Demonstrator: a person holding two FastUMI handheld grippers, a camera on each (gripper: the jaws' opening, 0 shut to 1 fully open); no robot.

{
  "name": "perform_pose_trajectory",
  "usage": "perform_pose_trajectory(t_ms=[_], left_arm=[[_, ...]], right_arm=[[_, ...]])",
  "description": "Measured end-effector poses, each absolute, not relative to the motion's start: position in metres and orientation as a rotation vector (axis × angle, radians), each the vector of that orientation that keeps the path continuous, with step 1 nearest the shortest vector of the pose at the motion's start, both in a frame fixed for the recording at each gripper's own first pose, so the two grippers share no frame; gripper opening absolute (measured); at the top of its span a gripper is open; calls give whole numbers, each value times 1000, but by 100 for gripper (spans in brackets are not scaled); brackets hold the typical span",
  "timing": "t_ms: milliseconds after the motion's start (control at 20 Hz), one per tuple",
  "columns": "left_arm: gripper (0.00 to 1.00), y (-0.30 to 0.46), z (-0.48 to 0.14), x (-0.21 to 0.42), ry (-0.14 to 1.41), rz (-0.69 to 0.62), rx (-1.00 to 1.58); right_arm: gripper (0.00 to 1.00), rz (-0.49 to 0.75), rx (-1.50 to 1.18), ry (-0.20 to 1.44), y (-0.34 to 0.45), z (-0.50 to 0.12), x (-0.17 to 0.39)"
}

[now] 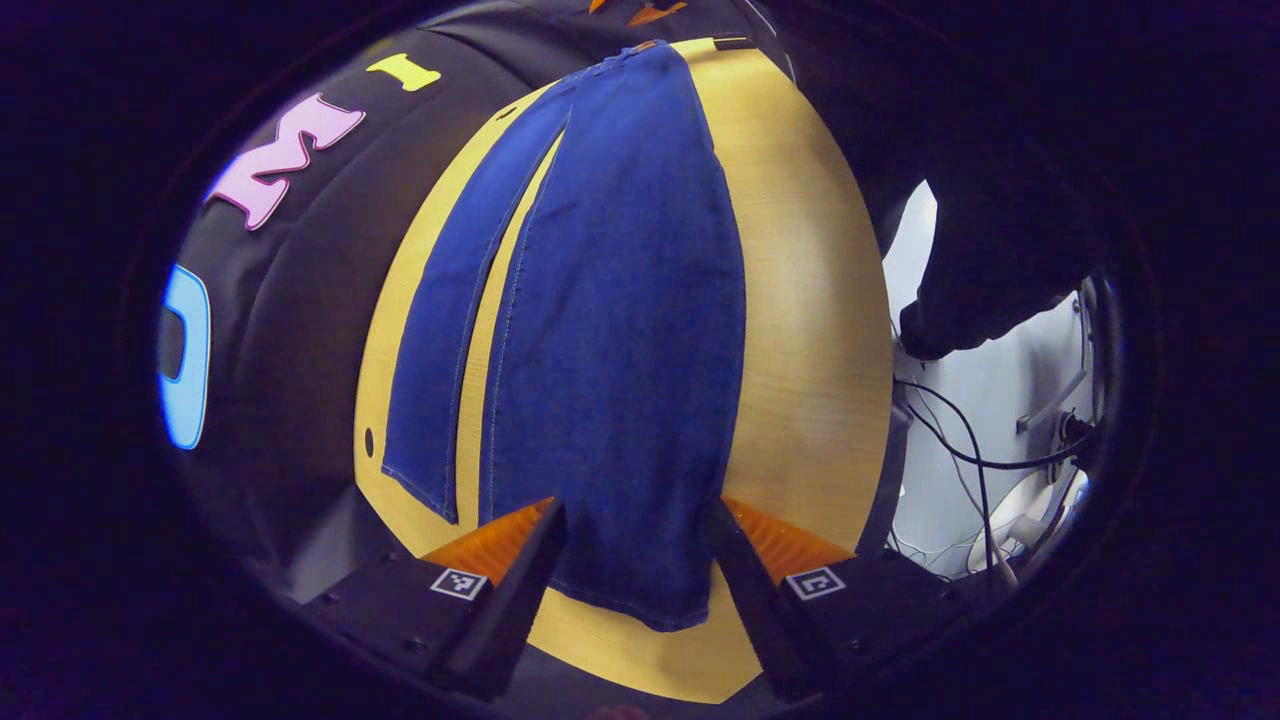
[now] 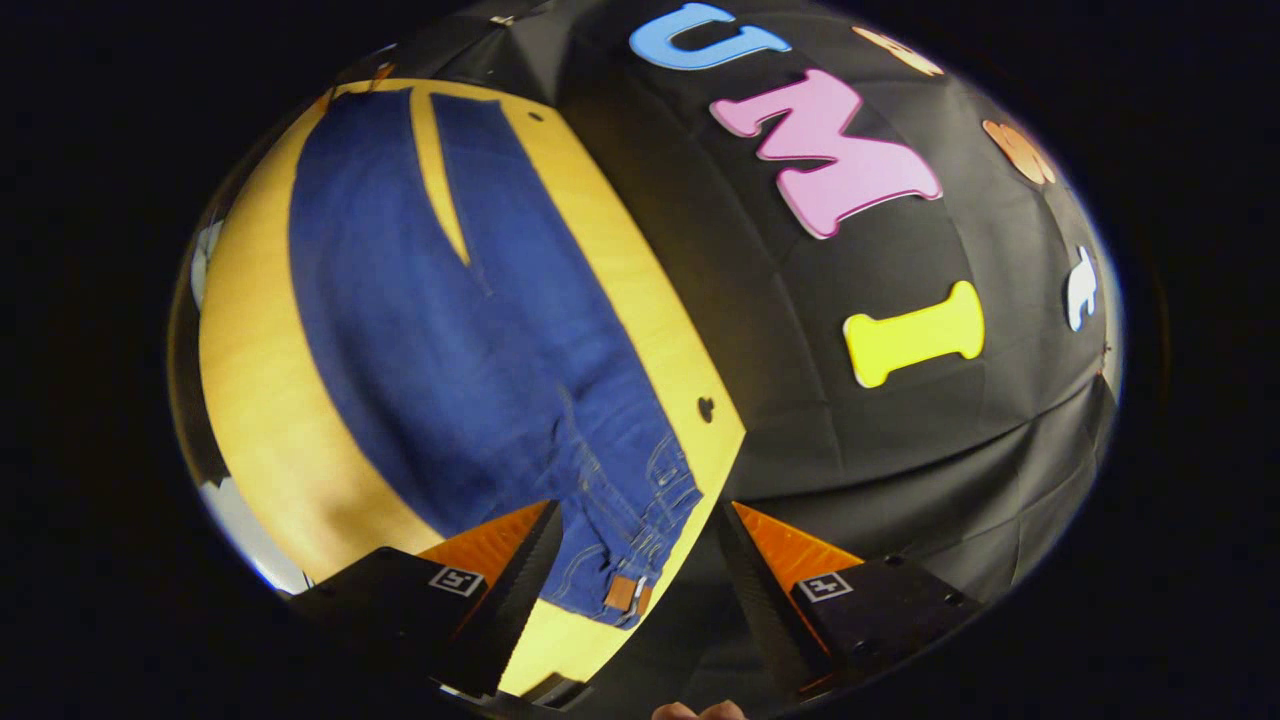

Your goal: Grasp the waist and the cuffs of the jeans and fold them to make the two legs overlap; first hold the waist and fold one-third of the jeans toward the cuffs, then hold the cuffs and fold the remaining one-third in the same direction to finish folding.

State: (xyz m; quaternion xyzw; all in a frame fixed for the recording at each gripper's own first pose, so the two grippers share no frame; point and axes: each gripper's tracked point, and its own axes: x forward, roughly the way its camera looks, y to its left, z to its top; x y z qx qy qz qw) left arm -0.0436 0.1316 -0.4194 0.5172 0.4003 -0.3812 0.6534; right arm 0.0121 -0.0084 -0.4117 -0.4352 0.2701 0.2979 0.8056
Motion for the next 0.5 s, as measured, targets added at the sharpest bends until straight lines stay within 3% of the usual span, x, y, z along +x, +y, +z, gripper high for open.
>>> perform_pose_trajectory(t_ms=[250, 500], left_arm=[[93, 132, -421, -28, 907, -848, 1151], [93, 129, -423, -16, 893, -879, 1186]], right_arm=[[96, 981, -1179, 533, 6, -471, -39], [97, 1001, -1225, 619, -14, -512, -26]])
